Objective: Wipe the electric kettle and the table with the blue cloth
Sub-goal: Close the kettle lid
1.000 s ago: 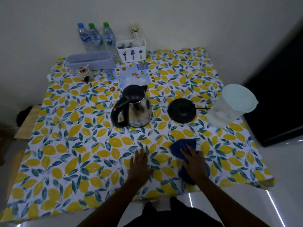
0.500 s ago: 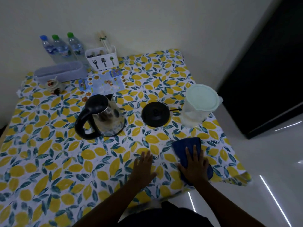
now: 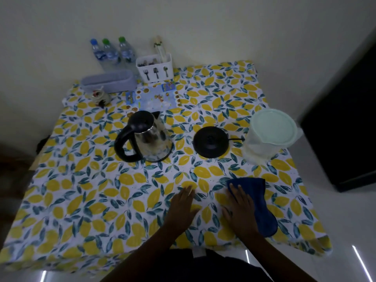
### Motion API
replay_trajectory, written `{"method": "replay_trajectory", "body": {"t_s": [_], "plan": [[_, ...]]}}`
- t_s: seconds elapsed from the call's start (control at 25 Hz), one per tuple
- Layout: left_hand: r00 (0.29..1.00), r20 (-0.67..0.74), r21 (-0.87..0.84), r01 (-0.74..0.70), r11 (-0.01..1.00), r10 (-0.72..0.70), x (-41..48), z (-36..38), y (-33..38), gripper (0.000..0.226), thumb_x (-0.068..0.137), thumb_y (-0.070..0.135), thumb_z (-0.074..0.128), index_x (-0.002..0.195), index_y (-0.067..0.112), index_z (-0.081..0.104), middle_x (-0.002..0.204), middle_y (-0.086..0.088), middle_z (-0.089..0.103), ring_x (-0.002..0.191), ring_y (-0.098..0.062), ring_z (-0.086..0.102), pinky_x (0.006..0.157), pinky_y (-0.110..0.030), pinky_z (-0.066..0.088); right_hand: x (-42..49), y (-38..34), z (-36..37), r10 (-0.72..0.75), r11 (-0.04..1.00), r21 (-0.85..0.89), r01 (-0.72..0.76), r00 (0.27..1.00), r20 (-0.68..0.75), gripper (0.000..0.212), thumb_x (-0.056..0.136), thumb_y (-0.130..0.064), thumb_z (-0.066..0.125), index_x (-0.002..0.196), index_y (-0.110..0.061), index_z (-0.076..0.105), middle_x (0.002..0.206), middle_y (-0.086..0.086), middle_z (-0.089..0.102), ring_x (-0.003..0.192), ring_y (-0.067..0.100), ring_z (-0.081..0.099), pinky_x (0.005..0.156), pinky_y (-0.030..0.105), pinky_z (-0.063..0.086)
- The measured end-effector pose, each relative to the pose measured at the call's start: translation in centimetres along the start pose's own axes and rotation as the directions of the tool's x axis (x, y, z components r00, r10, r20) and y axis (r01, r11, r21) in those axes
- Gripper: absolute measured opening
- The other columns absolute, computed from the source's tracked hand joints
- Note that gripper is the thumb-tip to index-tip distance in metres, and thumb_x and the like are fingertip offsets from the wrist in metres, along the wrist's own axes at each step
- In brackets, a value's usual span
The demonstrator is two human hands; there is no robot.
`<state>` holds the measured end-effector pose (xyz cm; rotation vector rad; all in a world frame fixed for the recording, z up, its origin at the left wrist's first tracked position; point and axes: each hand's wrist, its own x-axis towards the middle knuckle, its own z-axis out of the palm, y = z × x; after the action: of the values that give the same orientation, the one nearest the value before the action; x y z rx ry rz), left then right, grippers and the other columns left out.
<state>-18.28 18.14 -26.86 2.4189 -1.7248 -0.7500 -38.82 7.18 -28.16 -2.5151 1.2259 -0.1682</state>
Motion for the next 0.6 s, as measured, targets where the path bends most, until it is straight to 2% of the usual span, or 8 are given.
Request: {"method": "replay_trajectory", "body": {"t_s": [0.08,0.2,0.28,0.36,0.48,0.6], "plan": [[0.996,-0.084,-0.012,0.014,1.000,-0.015,-0.2,-1.2,-1.0,0.066,0.098,0.050,0.037,0.152,0.020,0.014,0.163,0.000,0.012,0.149,-0.018,0.011,0.121,-0.036,0.013,1.7,-1.7,-0.2,-0.065,0.997,0.047,0.065,0.998,-0.012,0.059,0.082,-0.033,0.066,0.135,-0.014,0.050,0.143,0.009,0.050,0.132,0.034,0.045,0.099,0.054,0.044],[0.966,-0.253,-0.091,0.027,0.995,-0.049,0.0,-4.7,-3.0,0.059,0.097,0.046,0.043,0.148,0.021,0.027,0.157,0.000,0.030,0.145,-0.019,0.026,0.118,-0.036,0.023,4.7,-5.2,-1.3,-0.157,0.987,0.028,0.159,0.986,-0.045,0.061,0.078,-0.030,0.073,0.134,-0.013,0.052,0.140,0.007,0.053,0.128,0.031,0.051,0.097,0.048,0.046],[0.907,-0.416,-0.132,0.018,0.991,-0.071,0.3,-7.7,-4.5,0.053,0.096,0.039,0.051,0.142,0.016,0.041,0.147,-0.006,0.046,0.137,-0.025,0.041,0.113,-0.039,0.034,7.4,-7.9,-2.4,-0.235,0.971,0.020,0.237,0.969,-0.081,0.068,0.080,-0.033,0.073,0.139,-0.014,0.046,0.145,0.006,0.048,0.133,0.028,0.045,0.101,0.046,0.043],[0.817,-0.565,-0.156,0.029,0.987,-0.113,0.6,-10.6,-6.6,0.048,0.093,0.032,0.059,0.134,0.009,0.051,0.137,-0.012,0.056,0.129,-0.030,0.050,0.107,-0.042,0.040,10.3,-11.0,-3.6,-0.316,0.947,0.029,0.321,0.942,-0.116,0.074,0.081,-0.034,0.072,0.144,-0.013,0.039,0.151,0.006,0.039,0.139,0.026,0.034,0.107,0.046,0.037],[0.737,-0.644,-0.228,0.069,0.971,-0.203,1.3,-15.1,-9.2,0.046,0.094,0.027,0.057,0.136,0.009,0.048,0.142,-0.013,0.049,0.133,-0.031,0.044,0.109,-0.043,0.039,14.8,-15.3,-5.4,-0.400,0.915,0.005,0.404,0.907,-0.133,0.080,0.085,-0.038,0.067,0.149,-0.015,0.023,0.158,0.003,0.018,0.146,0.024,0.013,0.114,0.044,0.021],[0.682,-0.673,-0.281,0.124,0.952,-0.287,1.8,-18.3,-11.3,0.050,0.095,0.029,0.055,0.141,0.016,0.040,0.152,-0.009,0.036,0.140,-0.029,0.032,0.112,-0.045,0.034,19.0,-19.3,-6.7,-0.451,0.893,-0.046,0.448,0.885,-0.114,0.087,0.084,-0.034,0.068,0.151,-0.018,0.016,0.160,0.000,0.005,0.147,0.022,-0.001,0.116,0.046,0.018]]}}
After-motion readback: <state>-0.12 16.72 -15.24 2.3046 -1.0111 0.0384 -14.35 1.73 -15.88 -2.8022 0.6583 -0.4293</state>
